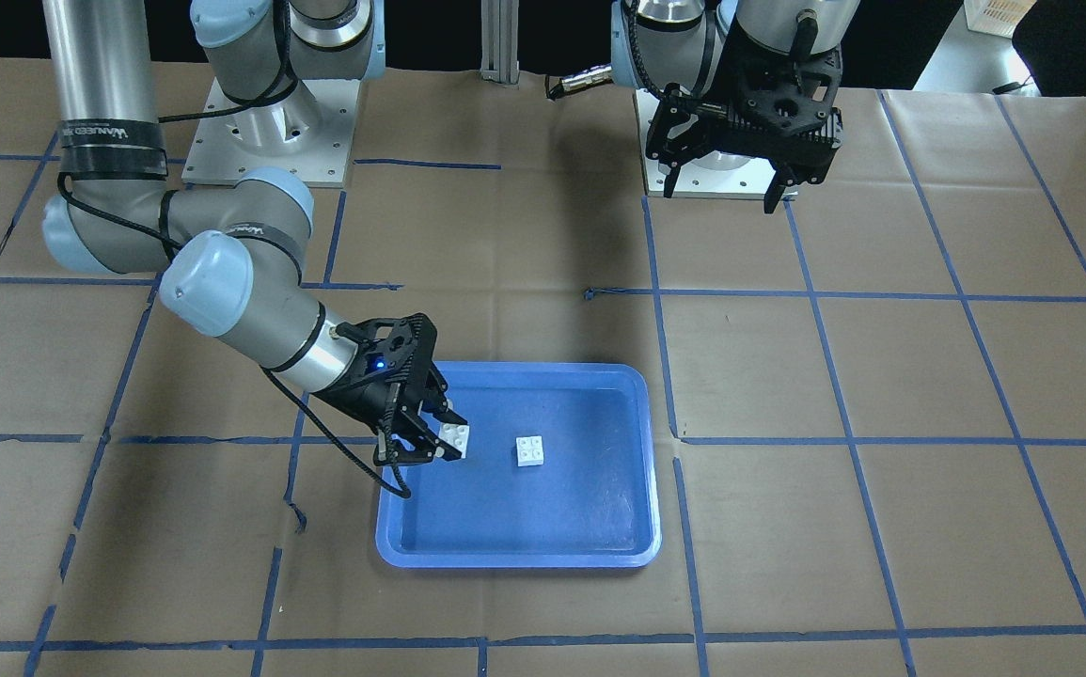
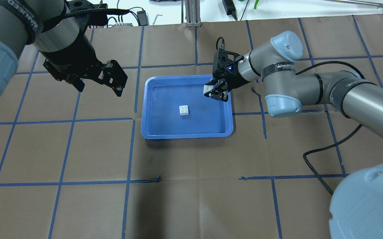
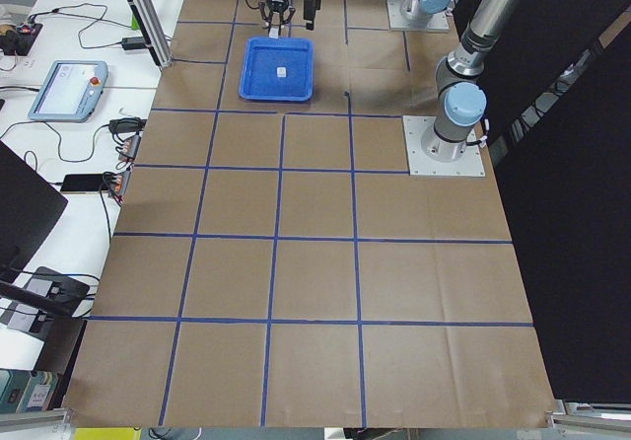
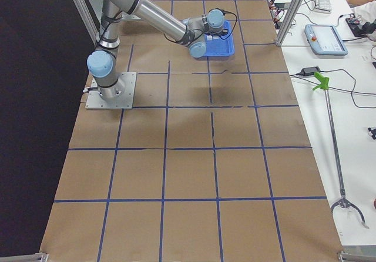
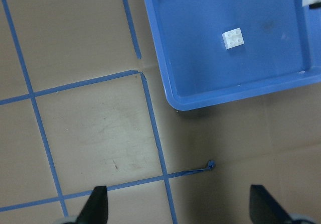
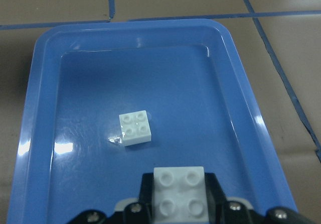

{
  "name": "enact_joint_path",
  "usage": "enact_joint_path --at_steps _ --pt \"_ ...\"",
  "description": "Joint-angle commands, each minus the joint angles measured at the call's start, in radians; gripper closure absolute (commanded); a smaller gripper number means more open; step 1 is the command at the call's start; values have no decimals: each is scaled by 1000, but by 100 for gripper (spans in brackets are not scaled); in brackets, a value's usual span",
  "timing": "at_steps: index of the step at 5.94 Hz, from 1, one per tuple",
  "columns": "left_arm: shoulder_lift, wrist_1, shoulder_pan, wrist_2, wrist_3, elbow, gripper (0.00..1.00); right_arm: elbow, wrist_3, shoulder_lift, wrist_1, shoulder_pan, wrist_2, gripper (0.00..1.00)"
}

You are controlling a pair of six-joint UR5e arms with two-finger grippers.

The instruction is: Assemble white blocks and place on blue tray

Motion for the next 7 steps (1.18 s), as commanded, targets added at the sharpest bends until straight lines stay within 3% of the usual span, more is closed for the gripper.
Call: enact_joint_path --at_steps 1,4,7 --pt "0 2 1 -3 -27 5 1 13 20 91 -96 35 -4 64" --pt "2 1 3 -3 -24 5 1 13 20 162 -179 37 0 64" --pt "3 2 26 -9 -20 11 1 13 31 165 -185 48 4 64"
